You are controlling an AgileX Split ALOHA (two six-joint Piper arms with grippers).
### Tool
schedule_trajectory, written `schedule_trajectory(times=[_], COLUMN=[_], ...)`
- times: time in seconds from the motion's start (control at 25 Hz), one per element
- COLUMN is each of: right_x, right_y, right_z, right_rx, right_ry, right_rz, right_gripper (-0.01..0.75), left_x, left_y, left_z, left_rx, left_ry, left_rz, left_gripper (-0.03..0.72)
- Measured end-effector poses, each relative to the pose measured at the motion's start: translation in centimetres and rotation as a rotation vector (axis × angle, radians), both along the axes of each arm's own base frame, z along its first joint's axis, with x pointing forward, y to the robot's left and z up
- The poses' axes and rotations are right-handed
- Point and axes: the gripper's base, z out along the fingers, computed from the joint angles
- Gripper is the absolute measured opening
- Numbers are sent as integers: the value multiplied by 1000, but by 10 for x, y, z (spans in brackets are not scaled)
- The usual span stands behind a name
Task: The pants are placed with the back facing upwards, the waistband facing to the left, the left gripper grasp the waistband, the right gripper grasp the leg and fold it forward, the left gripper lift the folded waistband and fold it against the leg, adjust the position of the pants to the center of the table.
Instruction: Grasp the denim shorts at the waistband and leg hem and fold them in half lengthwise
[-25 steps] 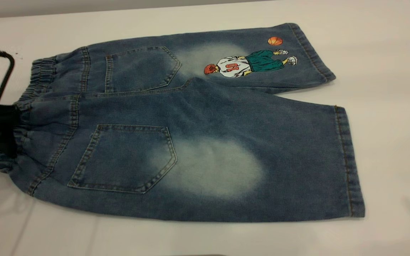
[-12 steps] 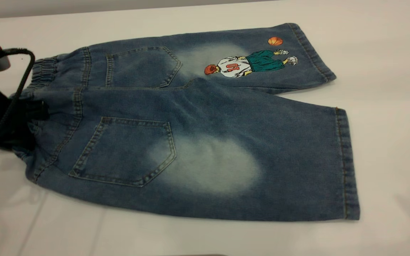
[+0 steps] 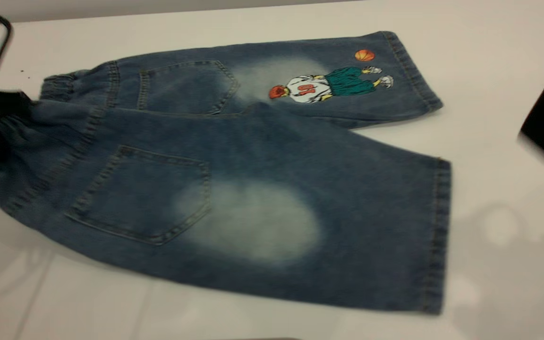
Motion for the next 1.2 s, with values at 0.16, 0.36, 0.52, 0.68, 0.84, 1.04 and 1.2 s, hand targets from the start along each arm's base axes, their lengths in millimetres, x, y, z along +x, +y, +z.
schedule_trajectory(times=[0.16,0.36,0.52,0.68,0.84,1.04,1.2], right_x=[3,-1,-10,-15,-12,-9,-7], right_y=[27,62,87,101,104,106,108], right_z=[-33,-77,-112,-141,-156,-166,-172], right_rx=[-85,-135,-162,-182,-178,-166,-160], right_ry=[57,120,134,135,117,89,76], right_rz=[79,162,231,258,246,236,230], right_gripper=[570,570,570,570,561,519,510], left_x=[4,5,4,4,5,5,5], left_y=[5,6,5,5,5,5,5], left_z=[23,27,27,27,27,28,28], left_rx=[56,66,55,52,54,54,54], left_ry=[0,16,23,26,24,25,25], left_rz=[19,27,25,21,19,19,20], left_gripper=[83,83,83,83,83,83,83])
